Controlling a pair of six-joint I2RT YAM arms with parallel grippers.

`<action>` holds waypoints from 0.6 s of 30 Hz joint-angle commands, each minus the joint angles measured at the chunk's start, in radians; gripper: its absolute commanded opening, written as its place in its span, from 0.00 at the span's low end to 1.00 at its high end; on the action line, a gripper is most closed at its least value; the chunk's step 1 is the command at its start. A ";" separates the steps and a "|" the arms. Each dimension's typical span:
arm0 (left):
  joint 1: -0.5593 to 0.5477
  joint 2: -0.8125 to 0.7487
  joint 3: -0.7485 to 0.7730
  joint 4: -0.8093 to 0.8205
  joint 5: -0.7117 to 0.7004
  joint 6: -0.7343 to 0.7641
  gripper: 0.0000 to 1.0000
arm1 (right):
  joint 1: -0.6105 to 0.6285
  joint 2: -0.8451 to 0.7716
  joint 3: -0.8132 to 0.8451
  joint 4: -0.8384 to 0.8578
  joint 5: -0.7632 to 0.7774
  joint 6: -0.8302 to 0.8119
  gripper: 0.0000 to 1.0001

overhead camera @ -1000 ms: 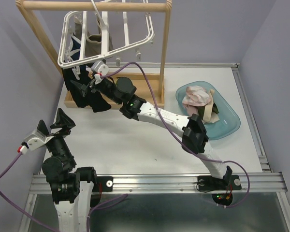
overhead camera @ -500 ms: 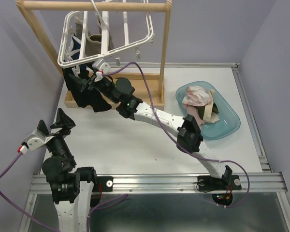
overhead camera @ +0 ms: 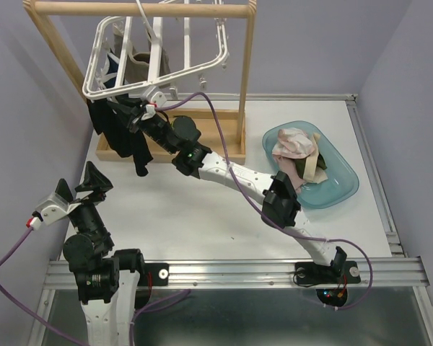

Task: Remove the underwear clipped to the hanger
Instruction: Remove the underwear from the hanger.

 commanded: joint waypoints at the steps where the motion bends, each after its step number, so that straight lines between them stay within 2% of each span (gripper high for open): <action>1: 0.005 -0.008 -0.011 0.054 0.005 0.020 0.97 | 0.000 0.001 0.071 0.077 -0.019 0.007 0.13; 3: 0.004 -0.008 -0.011 0.054 0.006 0.020 0.97 | 0.000 -0.003 0.065 0.077 -0.026 0.009 0.08; 5: 0.004 -0.008 -0.011 0.054 0.006 0.019 0.97 | 0.000 -0.008 0.056 0.079 -0.032 0.010 0.07; 7: 0.005 -0.005 -0.011 0.054 0.006 0.022 0.97 | 0.000 -0.012 0.048 0.079 -0.017 0.013 0.17; 8: 0.005 -0.006 -0.011 0.054 0.006 0.022 0.97 | 0.000 -0.015 0.041 0.082 -0.009 0.016 0.33; 10: 0.005 -0.008 -0.011 0.054 0.006 0.022 0.97 | -0.002 -0.025 0.029 0.085 -0.022 0.009 0.40; 12: 0.005 -0.005 -0.011 0.054 0.005 0.022 0.97 | -0.006 -0.032 0.007 0.085 -0.029 0.010 0.43; 18: 0.004 -0.006 -0.013 0.054 0.008 0.022 0.97 | -0.006 -0.077 -0.053 0.083 -0.085 -0.013 0.65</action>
